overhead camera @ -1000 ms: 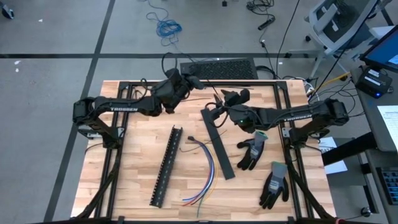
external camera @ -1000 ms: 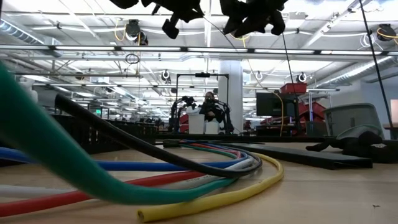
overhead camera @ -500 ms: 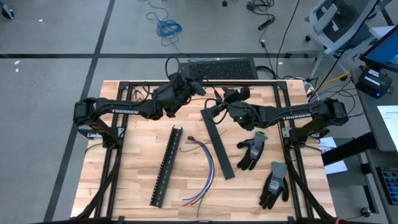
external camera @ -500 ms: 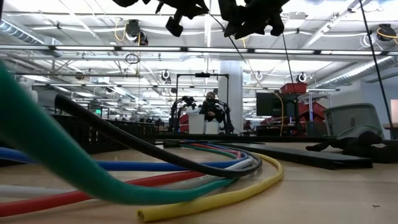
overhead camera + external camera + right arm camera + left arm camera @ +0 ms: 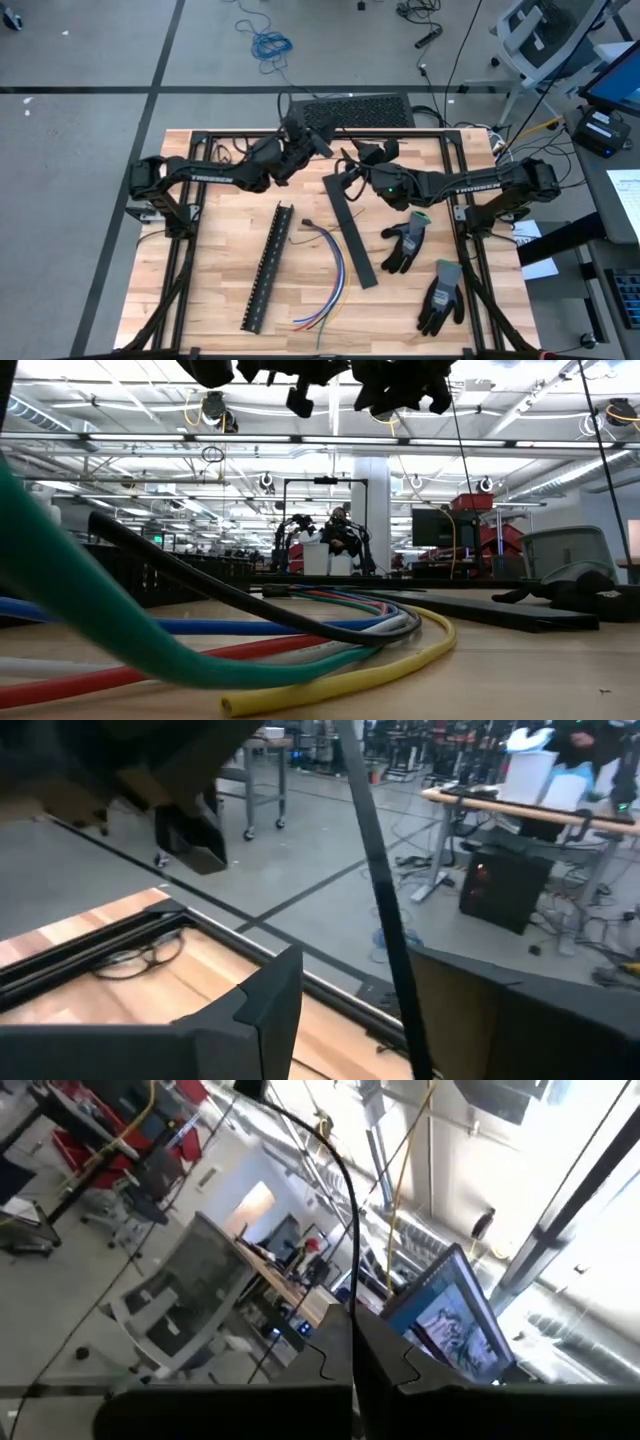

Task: Ziptie cables
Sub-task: Wrap the black zip tie on the cables

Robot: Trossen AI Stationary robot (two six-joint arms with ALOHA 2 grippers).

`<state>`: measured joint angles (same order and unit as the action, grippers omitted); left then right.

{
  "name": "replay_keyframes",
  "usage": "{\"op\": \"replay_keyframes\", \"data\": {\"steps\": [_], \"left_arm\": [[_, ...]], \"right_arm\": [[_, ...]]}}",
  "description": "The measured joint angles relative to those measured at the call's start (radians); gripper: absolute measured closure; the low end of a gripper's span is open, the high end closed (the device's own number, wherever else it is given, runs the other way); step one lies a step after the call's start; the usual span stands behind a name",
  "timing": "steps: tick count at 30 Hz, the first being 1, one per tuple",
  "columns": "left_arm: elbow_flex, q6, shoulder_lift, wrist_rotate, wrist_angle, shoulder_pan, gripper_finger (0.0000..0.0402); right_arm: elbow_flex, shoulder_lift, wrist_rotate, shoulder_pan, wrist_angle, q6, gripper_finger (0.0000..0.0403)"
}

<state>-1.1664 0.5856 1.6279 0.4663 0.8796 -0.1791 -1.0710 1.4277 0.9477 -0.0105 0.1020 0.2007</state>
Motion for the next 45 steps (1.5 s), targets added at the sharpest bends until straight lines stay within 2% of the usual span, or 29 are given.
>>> {"op": "replay_keyframes", "data": {"steps": [6, 14, 18, 25, 30, 34, 40, 45], "left_arm": [[0.0, -0.163, 0.0, 0.073, 0.004, 0.0, 0.0401], [-0.001, -0.249, 0.0, 0.113, -0.027, 0.009, 0.0401], [-0.007, -0.296, 0.0, 0.146, -0.028, 0.021, 0.0401], [-0.048, -0.359, 0.0, 0.137, -0.036, 0.037, 0.0401], [-0.049, -0.345, 0.0, 0.113, -0.06, 0.035, 0.0401], [-0.049, -0.306, 0.0, 0.11, -0.067, 0.038, 0.0401], [-0.049, -0.303, 0.0, 0.095, -0.079, 0.038, 0.0401], [-0.049, -0.303, 0.0, 0.093, -0.078, 0.042, 0.0401]], "right_arm": [[-0.03, -0.009, 0.019, -0.028, -0.001, -0.031, 0.0239], [-0.08, -0.008, 0.109, -0.048, -0.009, -0.19, 0.0239], [-0.084, -0.006, 0.11, -0.046, -0.021, -0.184, 0.0245], [-0.084, 0.011, 0.094, -0.034, -0.06, -0.14, 0.0275], [-0.084, 0.014, 0.093, -0.031, -0.06, -0.135, 0.0288], [-0.084, 0.014, 0.094, -0.03, -0.059, -0.134, 0.0314], [-0.084, 0.014, 0.094, -0.031, -0.059, -0.139, 0.0392], [-0.084, 0.014, 0.094, -0.031, -0.06, -0.135, 0.04]]}}
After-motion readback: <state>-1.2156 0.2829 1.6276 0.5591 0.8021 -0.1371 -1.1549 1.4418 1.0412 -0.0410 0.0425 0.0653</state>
